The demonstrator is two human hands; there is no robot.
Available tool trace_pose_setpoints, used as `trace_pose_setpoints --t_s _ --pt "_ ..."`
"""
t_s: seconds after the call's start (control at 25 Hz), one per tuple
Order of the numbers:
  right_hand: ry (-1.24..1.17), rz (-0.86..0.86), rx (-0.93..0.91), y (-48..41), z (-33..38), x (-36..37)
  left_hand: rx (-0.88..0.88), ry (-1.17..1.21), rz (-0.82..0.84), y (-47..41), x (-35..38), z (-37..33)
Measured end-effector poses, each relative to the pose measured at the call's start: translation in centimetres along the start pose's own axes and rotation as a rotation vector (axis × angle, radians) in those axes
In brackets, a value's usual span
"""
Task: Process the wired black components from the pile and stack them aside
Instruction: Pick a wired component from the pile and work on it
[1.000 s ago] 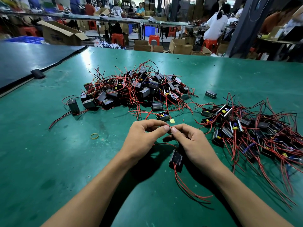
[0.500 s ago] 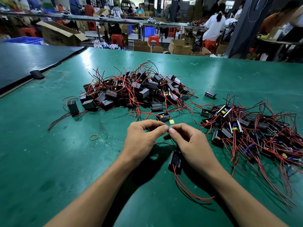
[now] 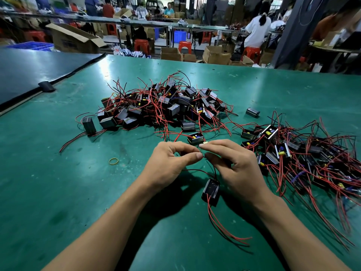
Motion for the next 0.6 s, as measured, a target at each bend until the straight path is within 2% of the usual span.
trace_pose_setpoints --t_s 0.36,0.6 --pt "0.251 0.095 -0.119 -0.5 0.7 -0.5 -0.049 0.010 0.050 0.2 -0.2 0.2" --pt "0.281 0.095 -0.121 -0.4 1.5 -0.6 -0.040 -0.016 0.057 0.1 -0.1 0.0"
Point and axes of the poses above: each hand's wrist, its own y-axis away from the middle knuckle, its own x-axis out of the palm, z = x × y, the point moved 5 cm from there along -y, towards the middle knuckle, and after that the axes turned 13 degrees about x, right-handed, at the moved point
